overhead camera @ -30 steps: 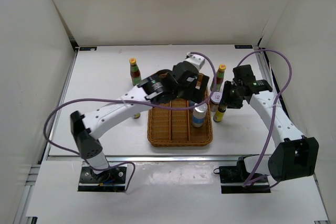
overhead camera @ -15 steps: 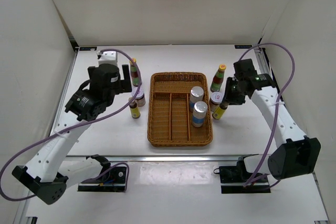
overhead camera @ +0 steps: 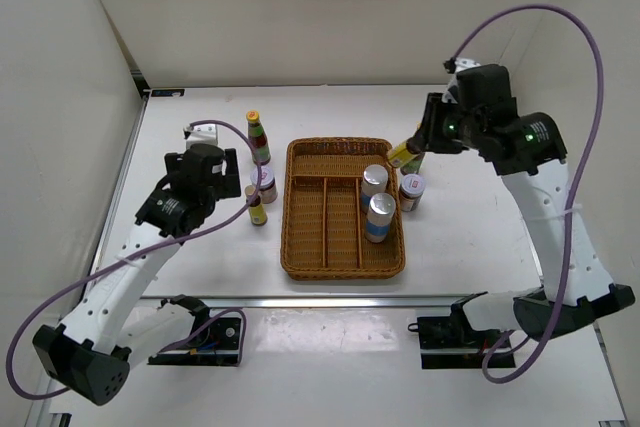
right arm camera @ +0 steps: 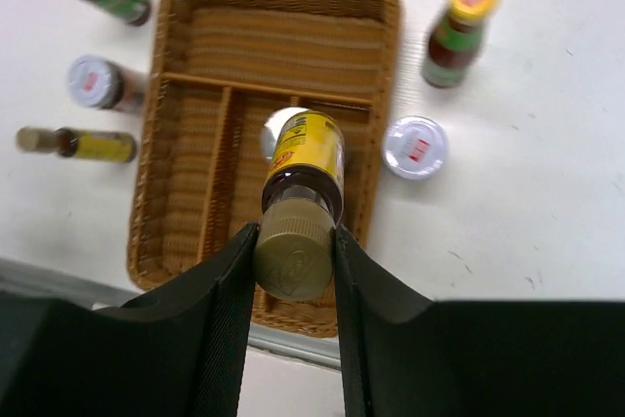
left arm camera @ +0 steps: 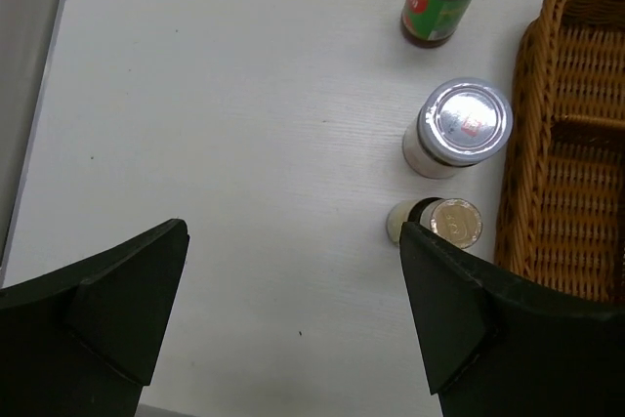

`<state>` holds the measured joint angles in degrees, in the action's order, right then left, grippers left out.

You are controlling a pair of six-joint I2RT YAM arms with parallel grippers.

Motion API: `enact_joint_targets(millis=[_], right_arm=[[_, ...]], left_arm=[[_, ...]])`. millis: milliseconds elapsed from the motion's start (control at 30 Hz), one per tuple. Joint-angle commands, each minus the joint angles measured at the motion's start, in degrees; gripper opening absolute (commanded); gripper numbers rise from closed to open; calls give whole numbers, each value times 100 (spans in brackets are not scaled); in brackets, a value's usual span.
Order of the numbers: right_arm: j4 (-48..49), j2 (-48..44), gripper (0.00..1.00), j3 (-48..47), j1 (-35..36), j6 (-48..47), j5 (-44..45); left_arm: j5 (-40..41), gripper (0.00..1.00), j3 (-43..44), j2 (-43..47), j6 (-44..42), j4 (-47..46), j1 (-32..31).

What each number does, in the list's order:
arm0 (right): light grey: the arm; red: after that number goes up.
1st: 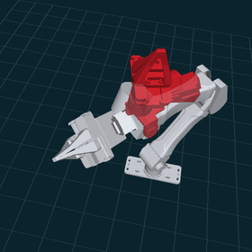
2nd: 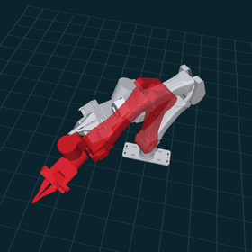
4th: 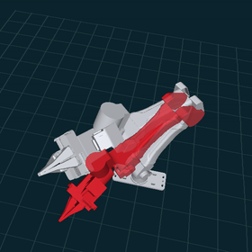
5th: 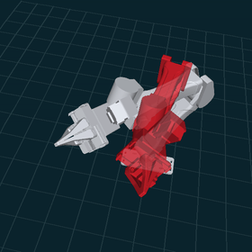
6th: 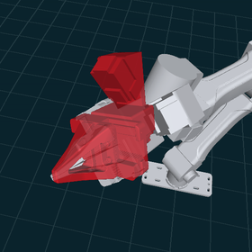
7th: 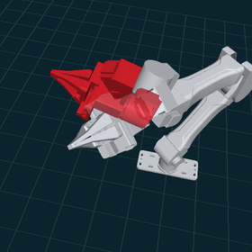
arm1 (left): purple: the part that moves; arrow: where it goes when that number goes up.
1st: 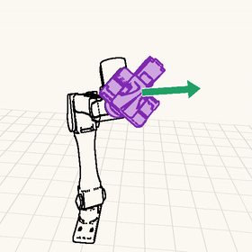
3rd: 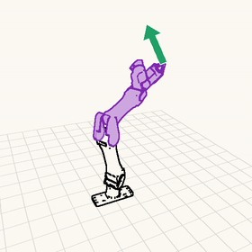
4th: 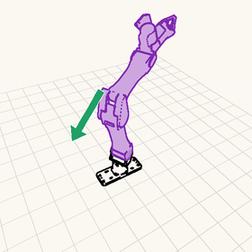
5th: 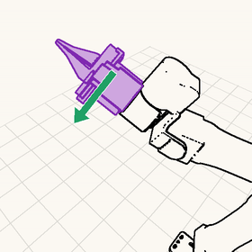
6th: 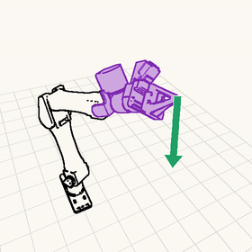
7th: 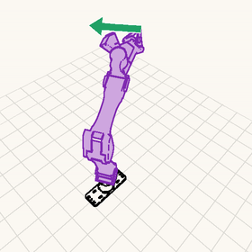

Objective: Organize the condiment bottles

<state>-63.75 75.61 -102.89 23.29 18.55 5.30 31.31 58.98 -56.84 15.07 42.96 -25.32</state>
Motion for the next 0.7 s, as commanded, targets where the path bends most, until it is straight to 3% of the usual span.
enact_joint_targets(millis=[0, 300, 667], right_arm=[[151, 366, 0, -328, 657, -79, 111], [793, 1524, 0, -214, 2038, -26, 638], [1548, 2905, 0, 313, 2154, -255, 1034]], left_arm=[[-186, 100, -149, 383, -39, -472, 18], [-433, 100, -853, 814, -39, -876, 18], [-599, 100, -906, 744, -39, -1044, 18]])
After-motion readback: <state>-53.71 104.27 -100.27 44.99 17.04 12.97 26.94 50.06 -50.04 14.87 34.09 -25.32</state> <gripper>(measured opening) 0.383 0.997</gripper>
